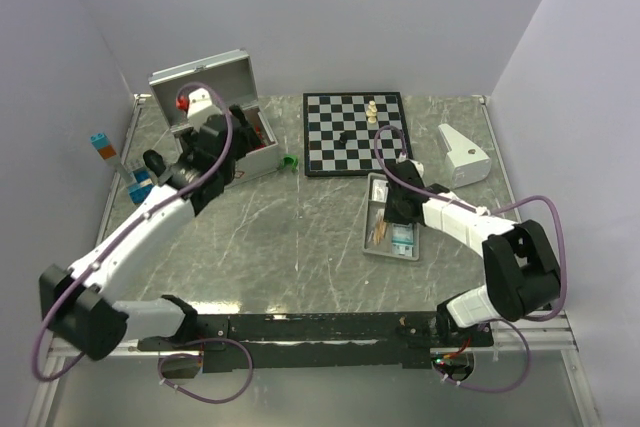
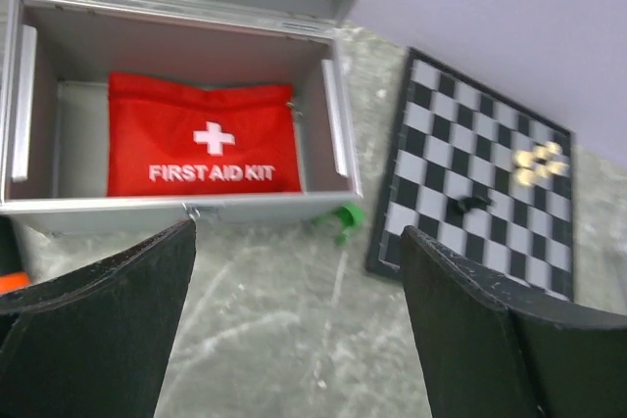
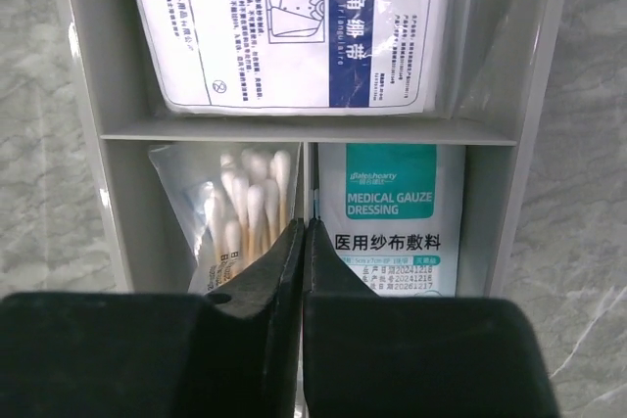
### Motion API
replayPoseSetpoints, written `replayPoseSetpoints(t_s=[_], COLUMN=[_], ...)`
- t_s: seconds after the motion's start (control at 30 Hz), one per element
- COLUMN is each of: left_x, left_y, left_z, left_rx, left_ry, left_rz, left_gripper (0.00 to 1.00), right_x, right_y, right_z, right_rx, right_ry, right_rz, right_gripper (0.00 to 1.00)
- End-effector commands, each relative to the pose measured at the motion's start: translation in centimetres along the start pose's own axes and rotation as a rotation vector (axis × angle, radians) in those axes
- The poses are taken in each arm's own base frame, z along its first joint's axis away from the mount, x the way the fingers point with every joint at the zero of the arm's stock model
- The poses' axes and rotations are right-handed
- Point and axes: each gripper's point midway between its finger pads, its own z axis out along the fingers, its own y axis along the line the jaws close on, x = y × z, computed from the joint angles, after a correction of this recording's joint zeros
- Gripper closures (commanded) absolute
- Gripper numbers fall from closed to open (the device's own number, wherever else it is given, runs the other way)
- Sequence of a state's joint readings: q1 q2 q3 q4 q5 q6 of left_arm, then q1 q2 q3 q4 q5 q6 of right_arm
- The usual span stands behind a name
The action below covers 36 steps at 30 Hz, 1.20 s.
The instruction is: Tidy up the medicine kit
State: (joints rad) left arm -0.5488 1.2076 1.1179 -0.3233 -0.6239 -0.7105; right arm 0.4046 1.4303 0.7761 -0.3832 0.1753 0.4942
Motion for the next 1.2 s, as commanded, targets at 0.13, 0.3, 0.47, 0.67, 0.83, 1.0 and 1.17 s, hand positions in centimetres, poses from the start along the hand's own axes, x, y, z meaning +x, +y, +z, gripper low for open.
replayPoseSetpoints(t_s=[0.13, 0.3, 0.47, 0.67, 0.83, 1.0, 1.17], left_x=[1.2, 2.5, 3.6, 6.0, 9.8, 12.2, 13.7], left_y=[0.2, 0.4, 1.8, 1.9, 0.3, 0.8, 0.9], left_z=[8.0, 11.2, 14.2, 15.8, 15.1, 14.1, 12.1], left_rx=[-0.017, -0.027, -0.074, -0.02, 0.142, 0.17, 0.17], left_ry=[0.161, 0.193, 0.249, 0.316, 0.408, 0.477, 0.524], left_rz=[0.073, 0.158, 0.182, 0.158, 0.152, 0.155, 0.151], left_gripper=[0.12, 0.08, 0.14, 0.2, 0.19, 0.21, 0.26], right_x=[-1.7, -2.5, -3.5, -4.0, -3.8, -4.1, -4.3], right_y=[0.3, 1.5, 2.3, 2.5, 2.5, 2.6, 3.1], right_z=[-2.6, -6.1, -9.5, -11.7, -11.7, -11.9, -12.0], right_rx=[-0.065, -0.171, -0.248, -0.297, -0.306, -0.31, -0.327], right_ry=[-0.089, -0.158, -0.22, -0.266, -0.267, -0.275, -0.269], right_rz=[0.021, 0.025, 0.02, 0.026, 0.026, 0.025, 0.024], right_gripper=[1.0, 1.0, 1.0, 1.0, 1.0, 1.0, 1.0])
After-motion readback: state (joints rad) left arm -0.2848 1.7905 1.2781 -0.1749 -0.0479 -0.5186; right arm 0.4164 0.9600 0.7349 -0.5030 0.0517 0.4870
